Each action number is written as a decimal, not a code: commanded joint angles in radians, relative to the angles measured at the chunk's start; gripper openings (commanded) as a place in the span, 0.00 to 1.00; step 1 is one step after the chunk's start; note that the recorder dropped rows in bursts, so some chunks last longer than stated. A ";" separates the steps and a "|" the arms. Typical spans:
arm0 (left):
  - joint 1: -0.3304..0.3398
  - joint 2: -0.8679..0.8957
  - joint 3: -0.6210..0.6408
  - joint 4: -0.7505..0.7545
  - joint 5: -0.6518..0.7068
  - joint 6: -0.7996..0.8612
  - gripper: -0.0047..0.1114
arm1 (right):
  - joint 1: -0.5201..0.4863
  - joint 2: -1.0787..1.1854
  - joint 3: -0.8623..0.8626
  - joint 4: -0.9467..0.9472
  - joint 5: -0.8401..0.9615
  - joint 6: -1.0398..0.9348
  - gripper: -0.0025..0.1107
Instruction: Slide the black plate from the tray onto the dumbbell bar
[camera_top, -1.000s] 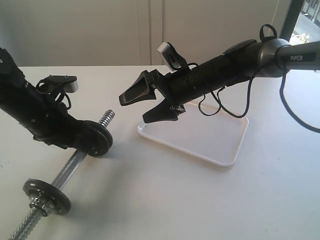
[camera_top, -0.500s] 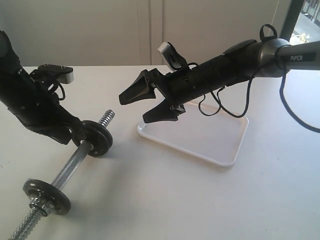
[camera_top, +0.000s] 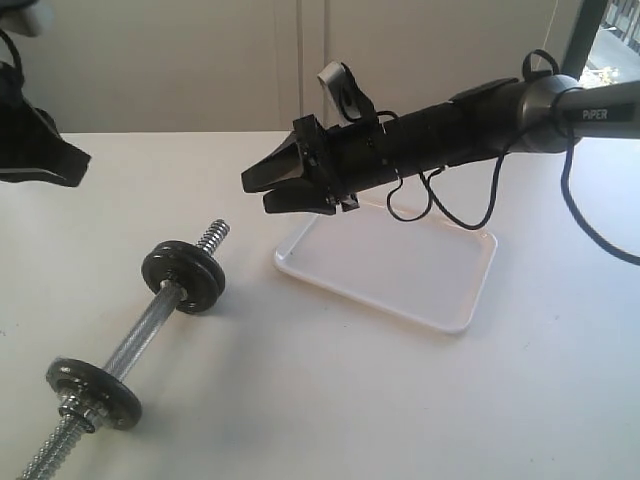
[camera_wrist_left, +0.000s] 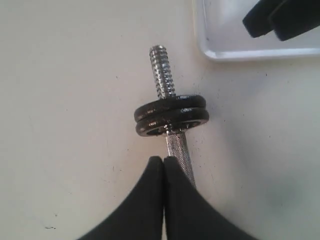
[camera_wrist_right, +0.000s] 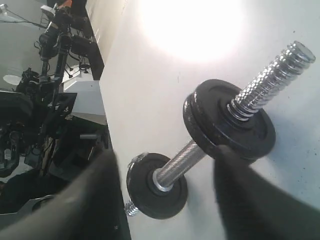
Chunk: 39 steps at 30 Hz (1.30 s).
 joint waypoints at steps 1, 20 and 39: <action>-0.001 -0.108 0.065 0.065 -0.045 -0.083 0.04 | -0.009 -0.018 -0.009 0.017 0.009 -0.022 0.13; -0.003 -0.242 0.167 0.119 -0.182 -0.191 0.04 | 0.034 -0.765 0.353 -0.543 -0.359 0.166 0.02; -0.003 -0.242 0.167 0.119 -0.138 -0.182 0.04 | 0.034 -1.204 0.554 -0.837 -0.366 0.435 0.02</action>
